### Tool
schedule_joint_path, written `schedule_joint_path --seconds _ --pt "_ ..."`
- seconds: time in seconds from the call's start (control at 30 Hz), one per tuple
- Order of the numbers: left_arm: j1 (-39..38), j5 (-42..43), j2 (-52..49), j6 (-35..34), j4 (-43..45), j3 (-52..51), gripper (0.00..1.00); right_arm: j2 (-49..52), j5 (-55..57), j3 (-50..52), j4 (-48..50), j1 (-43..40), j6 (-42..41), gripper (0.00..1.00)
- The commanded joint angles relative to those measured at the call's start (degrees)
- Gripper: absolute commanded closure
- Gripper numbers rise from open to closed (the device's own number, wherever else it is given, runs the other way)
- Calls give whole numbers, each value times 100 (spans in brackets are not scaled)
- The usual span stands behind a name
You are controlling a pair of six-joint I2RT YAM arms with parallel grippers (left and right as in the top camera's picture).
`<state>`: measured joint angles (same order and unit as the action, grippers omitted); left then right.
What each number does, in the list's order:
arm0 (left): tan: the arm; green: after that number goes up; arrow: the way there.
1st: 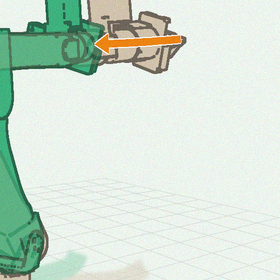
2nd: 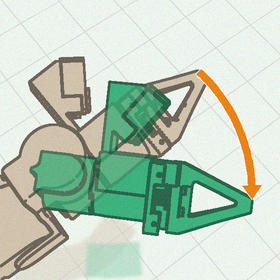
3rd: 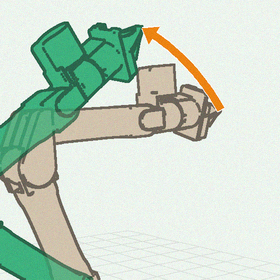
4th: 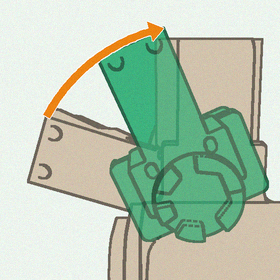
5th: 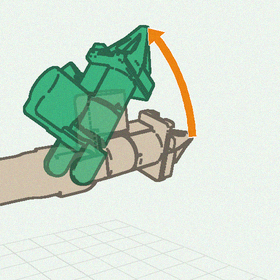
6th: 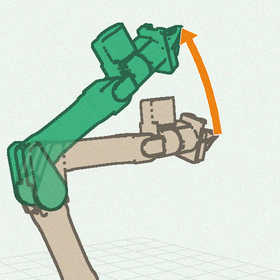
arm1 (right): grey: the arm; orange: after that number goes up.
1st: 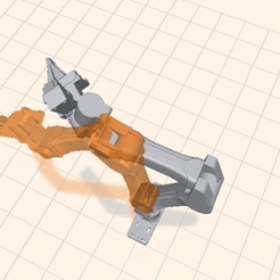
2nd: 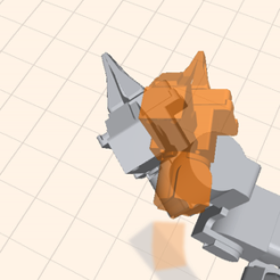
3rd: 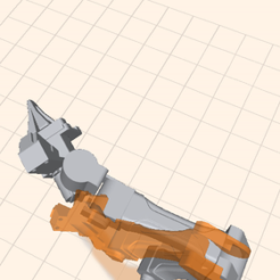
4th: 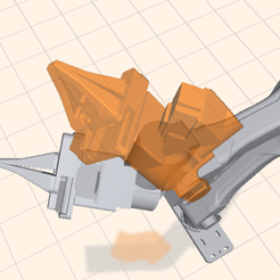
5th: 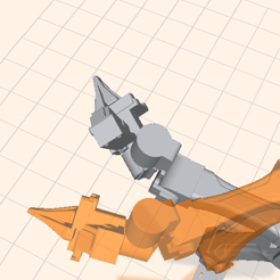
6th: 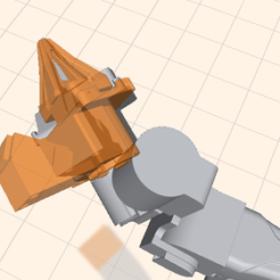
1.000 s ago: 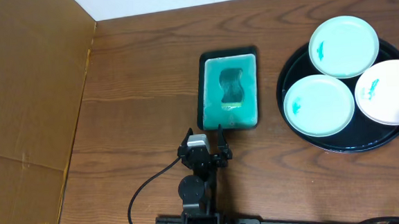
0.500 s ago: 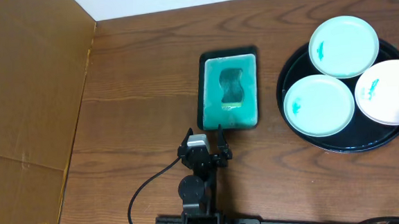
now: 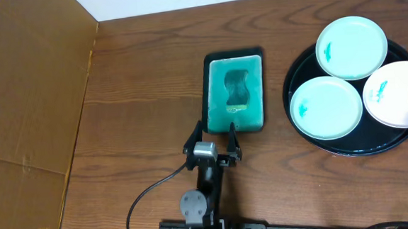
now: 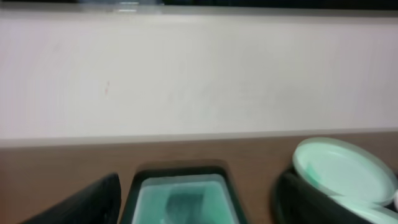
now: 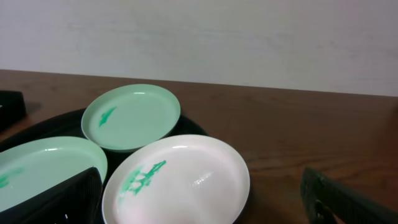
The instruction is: Clean dirty plates on tray and stack at the side
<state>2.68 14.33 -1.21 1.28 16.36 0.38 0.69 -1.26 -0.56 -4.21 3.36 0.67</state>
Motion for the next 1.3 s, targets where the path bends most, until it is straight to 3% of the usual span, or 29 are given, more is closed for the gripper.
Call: schedule_joint_path --seconds 0.0,0.23,0.3,0.43,0.47,0.57,0.7,0.77,0.83,1.0,1.17,1.27 --pt "9 474 17 13 527 28 19 -20 57 24 -7 61 48 1" --pt "15 308 -184 13 581 883 19 -20 57 24 -7 61 48 1" --pt "15 138 -551 11 131 1425 19 -20 57 24 -4 61 48 1" --pt "15 210 -2144 20 -1759 3209 19 -20 57 26 -4 61 48 1" --pt "15 334 -2575 35 -2232 3637 19 -20 57 24 -7 61 48 1" --pt "15 1849 -3912 33 -3429 4894 19 -20 57 24 -4 61 48 1" --pt "15 2953 -5160 -4 -3401 5685 19 -20 57 24 -4 61 48 1" --pt "15 2621 -5578 -393 -3392 5901 19 -20 57 24 -4 61 48 1" --pt "11 1716 -6028 -1106 -3556 6116 19 -20 57 26 -7 61 48 1" --pt "-160 -258 -7001 -1530 -4325 6424 19 -20 57 24 -7 61 48 1" --pt "-319 -280 -7954 -1676 -4371 6417 19 -20 57 26 -4 61 48 1" --pt "-417 -350 -8467 -1351 -4258 6446 19 -20 57 24 -7 61 48 1"
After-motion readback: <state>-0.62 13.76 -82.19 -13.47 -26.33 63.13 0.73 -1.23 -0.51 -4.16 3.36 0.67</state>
